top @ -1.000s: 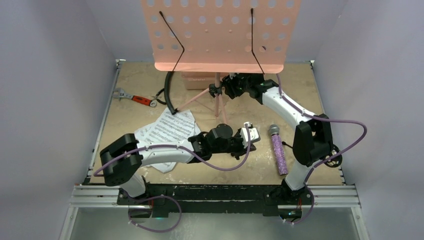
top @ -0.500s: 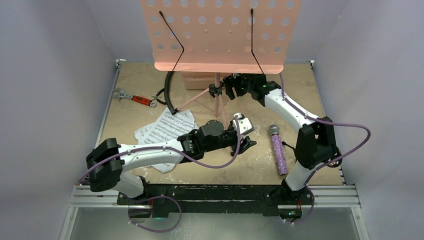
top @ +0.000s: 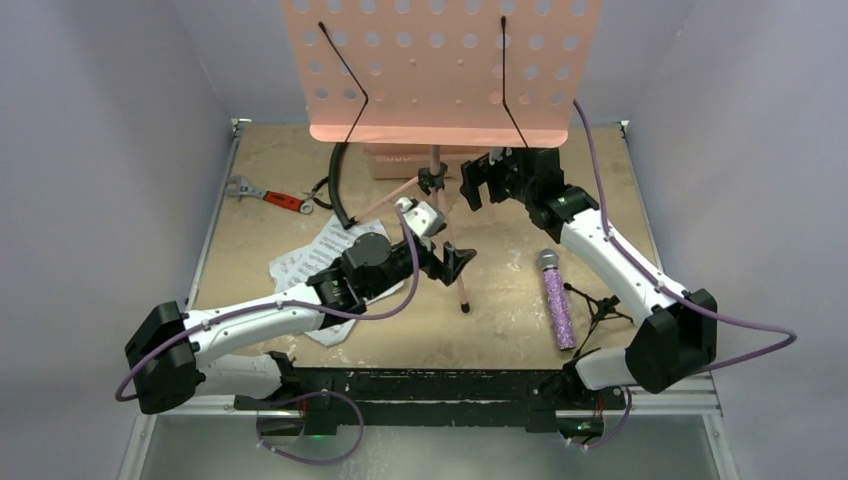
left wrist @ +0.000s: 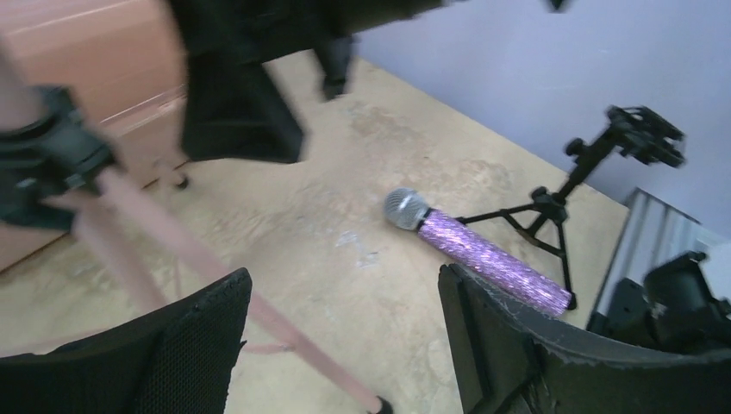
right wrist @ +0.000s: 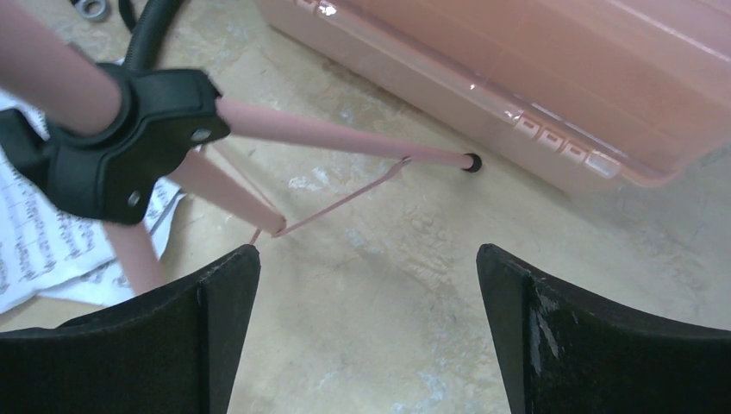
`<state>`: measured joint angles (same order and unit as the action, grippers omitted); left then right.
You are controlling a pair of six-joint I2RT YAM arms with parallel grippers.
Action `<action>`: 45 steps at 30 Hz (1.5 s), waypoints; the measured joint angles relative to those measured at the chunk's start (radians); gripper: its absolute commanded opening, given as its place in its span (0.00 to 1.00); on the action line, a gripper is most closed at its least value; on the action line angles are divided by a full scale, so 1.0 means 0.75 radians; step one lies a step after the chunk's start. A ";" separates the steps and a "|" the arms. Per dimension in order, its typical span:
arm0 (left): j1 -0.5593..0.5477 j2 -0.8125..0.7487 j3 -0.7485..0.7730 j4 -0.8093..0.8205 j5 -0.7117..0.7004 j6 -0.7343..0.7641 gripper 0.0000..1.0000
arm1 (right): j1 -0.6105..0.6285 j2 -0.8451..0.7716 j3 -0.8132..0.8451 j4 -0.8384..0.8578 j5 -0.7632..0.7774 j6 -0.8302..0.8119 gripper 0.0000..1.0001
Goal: Set up the instrument practice props
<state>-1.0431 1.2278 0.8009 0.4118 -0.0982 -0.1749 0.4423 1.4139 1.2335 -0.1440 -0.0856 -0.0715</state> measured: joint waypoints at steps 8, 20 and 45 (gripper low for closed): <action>0.150 -0.183 -0.168 -0.001 -0.165 -0.173 0.89 | 0.004 -0.145 -0.192 0.054 -0.272 0.075 0.98; 0.310 -0.340 -0.258 -0.112 -0.338 -0.303 0.88 | 0.042 -0.196 -0.339 0.171 -0.567 0.145 0.91; 0.566 0.255 0.011 -0.200 -0.328 -0.182 0.83 | 0.111 0.032 -0.216 0.190 -0.425 0.288 0.26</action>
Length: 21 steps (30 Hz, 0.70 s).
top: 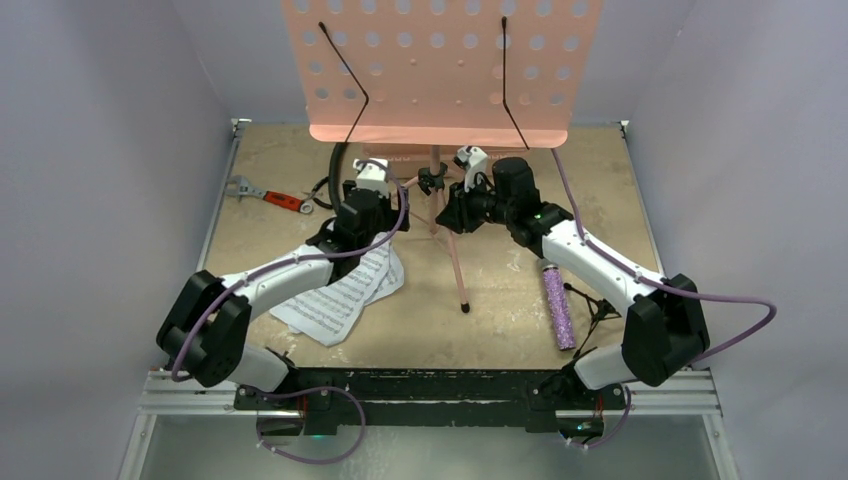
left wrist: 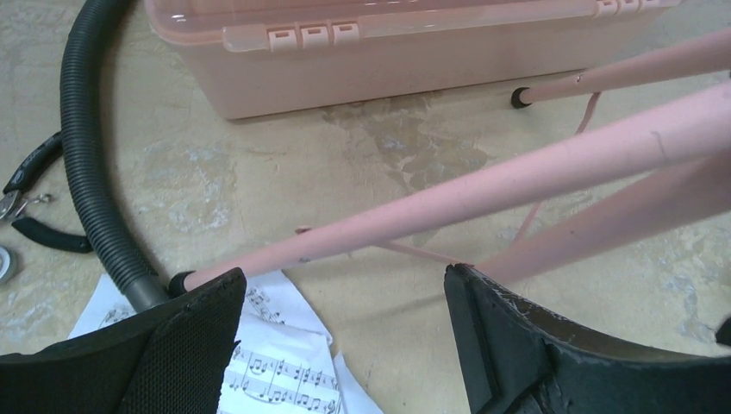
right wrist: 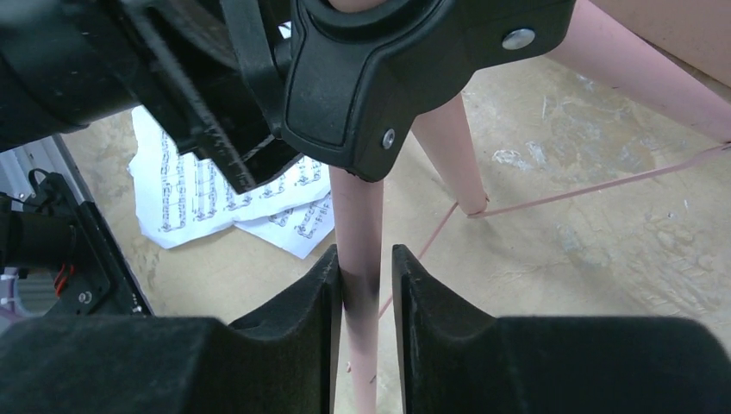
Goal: Set up the instrument practice props
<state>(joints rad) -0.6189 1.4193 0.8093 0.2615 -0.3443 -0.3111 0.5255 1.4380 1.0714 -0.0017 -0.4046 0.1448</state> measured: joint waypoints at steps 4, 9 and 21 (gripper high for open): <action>0.019 0.077 0.053 0.030 0.040 0.023 0.79 | 0.004 0.000 0.000 0.001 -0.011 0.010 0.18; 0.041 0.164 0.131 0.064 0.107 0.056 0.71 | 0.005 -0.001 0.000 0.001 -0.013 0.011 0.12; 0.050 0.306 0.267 0.120 0.270 0.140 0.55 | -0.006 0.001 0.013 0.011 0.013 0.012 0.05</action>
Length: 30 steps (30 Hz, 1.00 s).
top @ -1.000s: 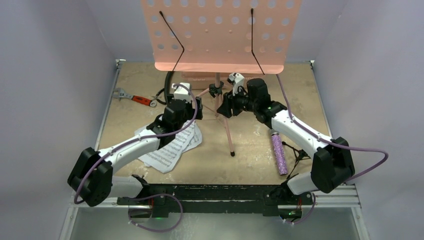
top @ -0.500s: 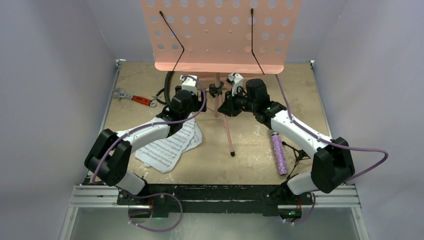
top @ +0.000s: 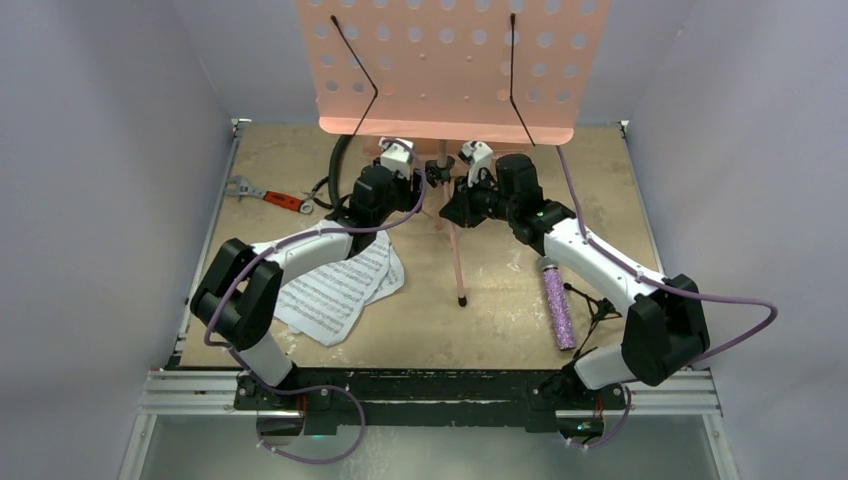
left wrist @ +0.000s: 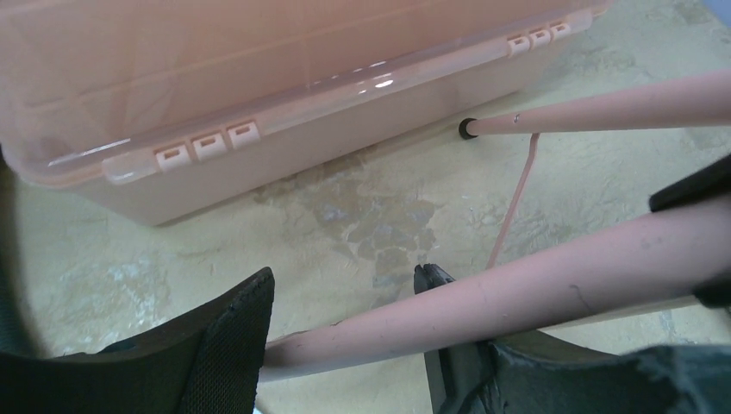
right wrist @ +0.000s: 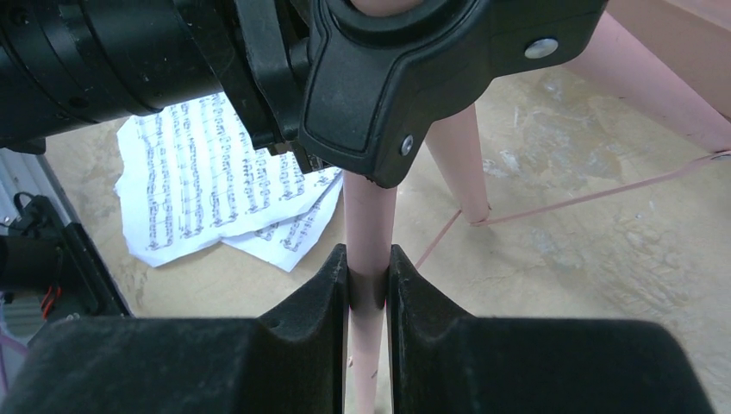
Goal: Set up the instrument practice props
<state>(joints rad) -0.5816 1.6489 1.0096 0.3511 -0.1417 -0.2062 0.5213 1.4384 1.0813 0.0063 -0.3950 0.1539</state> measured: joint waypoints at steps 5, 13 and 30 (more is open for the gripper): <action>0.002 0.073 0.079 0.010 0.045 0.028 0.51 | -0.013 0.003 0.009 -0.001 0.045 0.010 0.04; 0.007 0.151 0.175 0.018 0.093 0.064 0.54 | -0.025 0.023 0.040 0.006 0.099 0.016 0.08; 0.051 -0.024 0.008 -0.006 0.213 0.020 0.78 | 0.001 0.028 0.049 -0.032 0.072 0.012 0.54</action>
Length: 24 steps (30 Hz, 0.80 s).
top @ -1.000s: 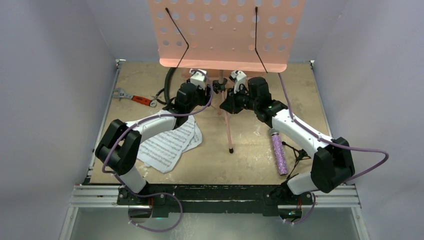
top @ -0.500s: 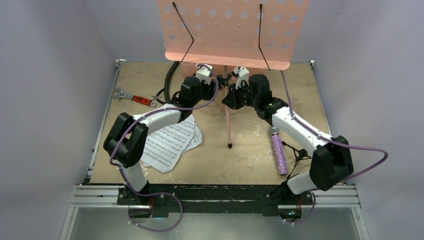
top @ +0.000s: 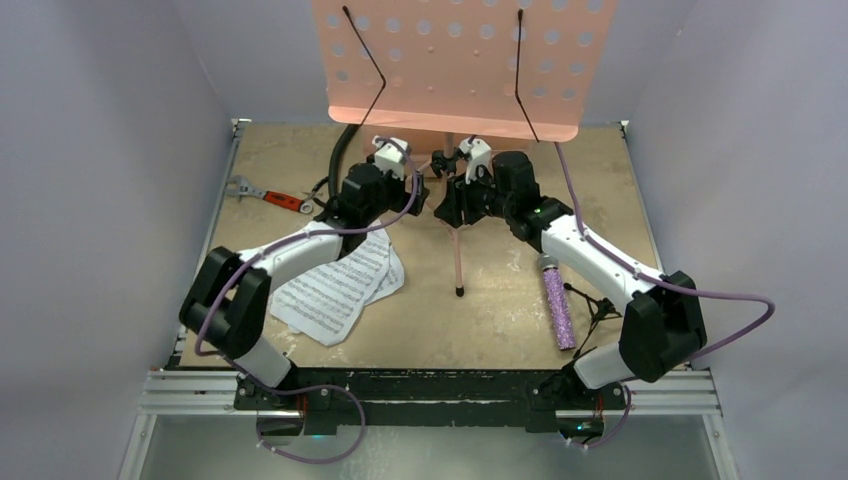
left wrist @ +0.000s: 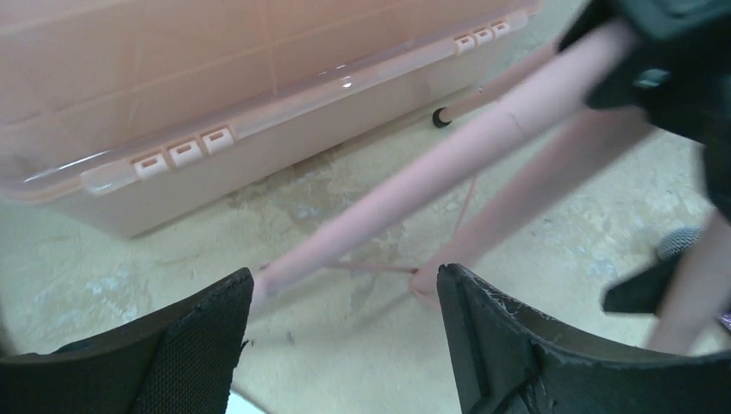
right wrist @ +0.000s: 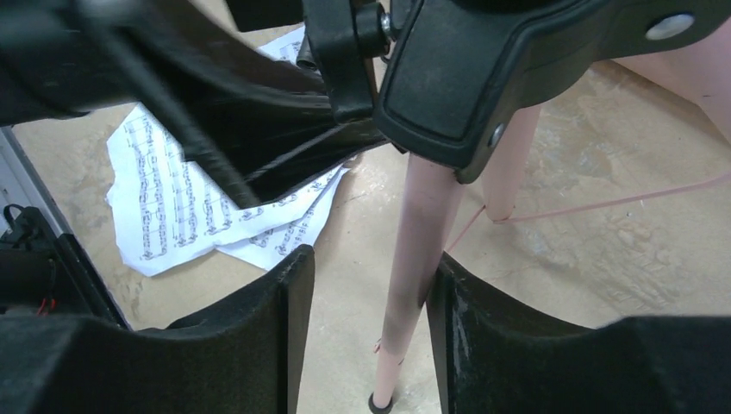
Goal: Set up the instrument practice props
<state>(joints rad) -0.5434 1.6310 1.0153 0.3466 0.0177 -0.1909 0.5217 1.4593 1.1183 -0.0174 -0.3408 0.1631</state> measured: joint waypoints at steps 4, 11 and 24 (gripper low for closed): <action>0.000 -0.176 -0.106 -0.022 -0.015 -0.013 0.81 | 0.003 -0.001 0.000 0.000 -0.003 0.000 0.63; 0.000 -0.497 -0.244 -0.206 -0.151 -0.067 0.94 | 0.003 -0.051 -0.037 0.001 -0.011 0.002 0.80; 0.000 -0.848 -0.363 -0.907 -0.543 -0.423 0.99 | 0.003 -0.402 -0.276 0.052 0.103 0.010 0.98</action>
<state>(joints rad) -0.5434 0.9951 0.7429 -0.3336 -0.3897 -0.5079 0.5236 1.1580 0.9112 0.0219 -0.2634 0.1707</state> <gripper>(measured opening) 0.993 0.976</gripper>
